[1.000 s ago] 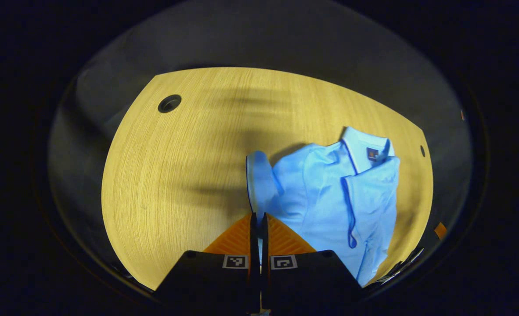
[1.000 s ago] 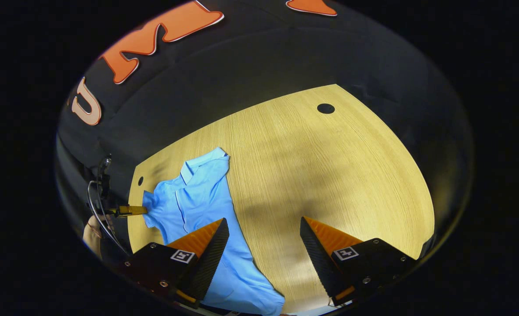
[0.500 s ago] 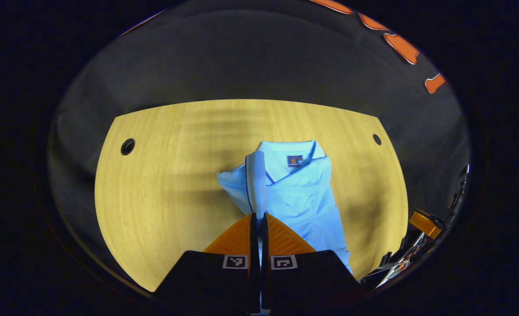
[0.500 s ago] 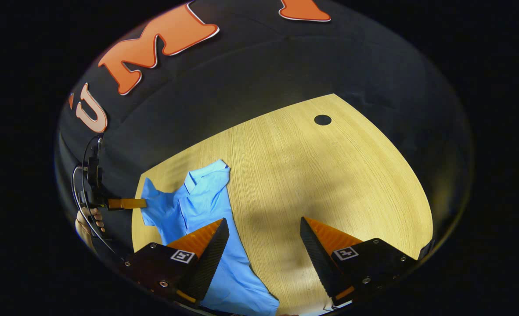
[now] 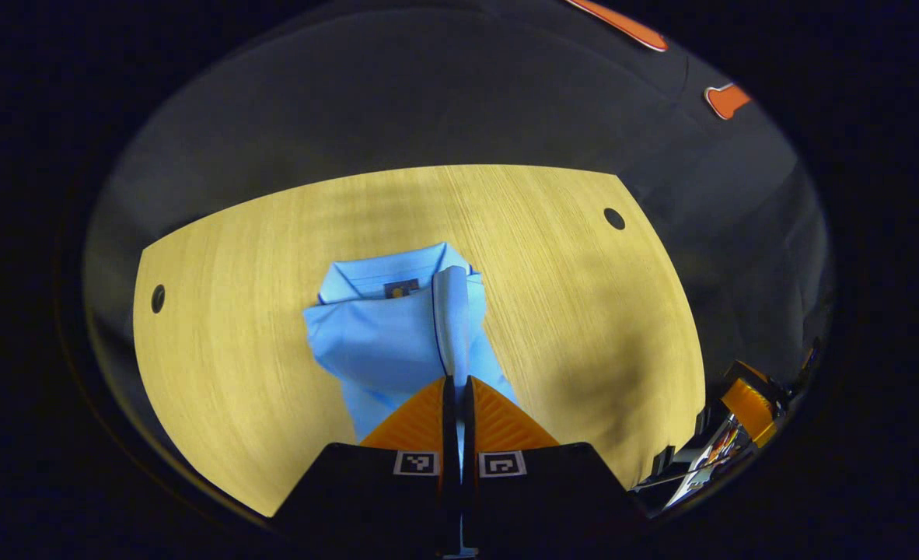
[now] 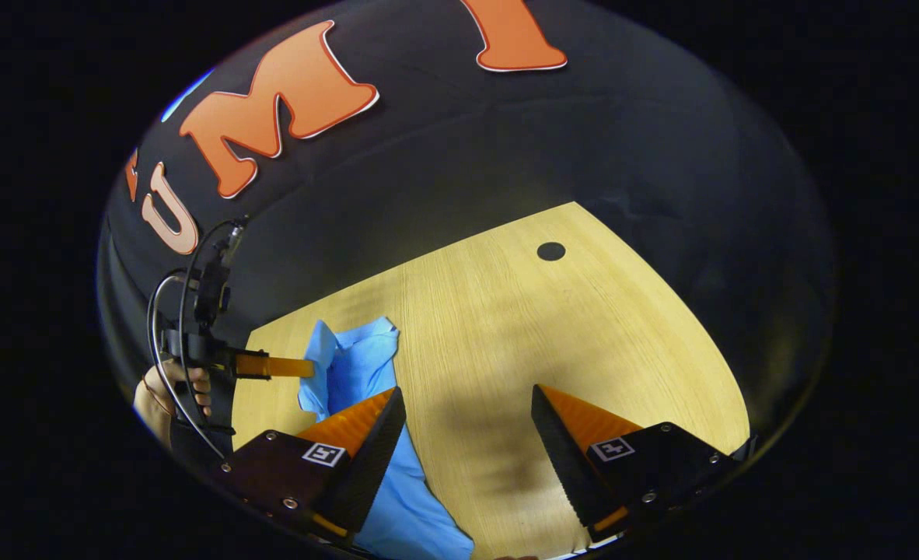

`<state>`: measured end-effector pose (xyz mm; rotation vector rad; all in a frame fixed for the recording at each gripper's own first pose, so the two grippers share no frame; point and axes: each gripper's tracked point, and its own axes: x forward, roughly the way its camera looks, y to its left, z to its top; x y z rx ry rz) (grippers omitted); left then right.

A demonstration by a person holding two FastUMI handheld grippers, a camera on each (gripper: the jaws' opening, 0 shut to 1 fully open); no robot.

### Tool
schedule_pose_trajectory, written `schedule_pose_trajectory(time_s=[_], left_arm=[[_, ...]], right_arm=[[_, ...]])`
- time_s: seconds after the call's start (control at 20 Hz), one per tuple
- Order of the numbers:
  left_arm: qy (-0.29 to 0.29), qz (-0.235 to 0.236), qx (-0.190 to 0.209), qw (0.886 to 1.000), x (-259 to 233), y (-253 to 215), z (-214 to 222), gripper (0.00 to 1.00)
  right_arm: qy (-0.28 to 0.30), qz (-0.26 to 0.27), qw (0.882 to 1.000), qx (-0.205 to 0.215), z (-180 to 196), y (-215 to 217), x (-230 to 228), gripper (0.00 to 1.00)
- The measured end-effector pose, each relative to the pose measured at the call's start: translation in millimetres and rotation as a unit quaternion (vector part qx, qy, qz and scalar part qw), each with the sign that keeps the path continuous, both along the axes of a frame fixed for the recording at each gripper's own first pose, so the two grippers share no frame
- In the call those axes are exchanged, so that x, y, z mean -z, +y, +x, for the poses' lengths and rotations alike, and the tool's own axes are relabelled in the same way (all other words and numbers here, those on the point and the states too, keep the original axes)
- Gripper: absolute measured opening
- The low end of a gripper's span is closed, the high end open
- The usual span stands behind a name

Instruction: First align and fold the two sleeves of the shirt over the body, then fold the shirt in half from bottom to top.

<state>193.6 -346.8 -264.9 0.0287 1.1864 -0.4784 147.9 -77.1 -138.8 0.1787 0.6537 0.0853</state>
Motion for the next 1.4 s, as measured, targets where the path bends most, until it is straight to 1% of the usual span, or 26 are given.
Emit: schedule_pose_trajectory(time_s=[0.2,0.35,0.4,0.45,0.5,0.6,0.75,0.95,1.15,1.35,1.4], left_arm=[[0.011,0.015,0.007,1.0,25.4,-24.3,-5.2,0.05],[0.018,0.023,-0.001,1.0,40.0,-28.3,-7.8,0.04],[0.024,0.017,-0.003,1.0,42.0,-30.4,-10.2,0.07],[0.024,0.021,-0.006,0.999,45.8,-28.9,-10.2,0.15],[0.022,0.021,-0.01,0.999,46.7,-27.2,-9.9,0.27],[0.013,0.017,-0.018,1.0,45.5,-23.9,-9.4,0.36],[-0.015,0.002,-0.037,0.999,26.9,-17.5,-10.1,1.0],[-0.049,-0.011,-0.047,0.998,-1.8,3.7,-16.0,1.0],[-0.057,-0.018,-0.073,0.996,-18.7,42.7,-35.6,1.0],[-0.047,-0.013,-0.094,0.994,-11.4,89.7,-66.4,1.0],[-0.044,-0.008,-0.097,0.994,-7.8,100.8,-74.9,1.0]], right_arm=[[-0.001,0.003,1.0,0.001,-4.0,-7.5,3.2,0.99],[0.007,0.002,1.0,0.003,-4.9,-13.0,11.1,0.99],[0.008,0.001,1.0,0.003,-6.7,-14.1,12.9,0.99],[0.009,0.0,1.0,0.002,-6.8,-14.8,14.9,0.99],[0.011,-0.001,1.0,0.001,-7.5,-14.7,16.5,0.99],[0.009,-0.007,1.0,-0.002,-7.7,-13.6,17.4,0.99],[0.008,-0.005,1.0,-0.01,-7.7,-3.6,17.5,0.99],[0.013,-0.01,0.999,-0.034,-9.4,21.2,20.2,0.99],[0.025,-0.012,0.998,-0.065,-19.1,56.7,26.4,0.98],[0.051,-0.049,0.994,-0.088,-33.4,78.3,47.1,1.0],[0.063,-0.064,0.992,-0.092,-37.2,81.2,55.3,0.99]])
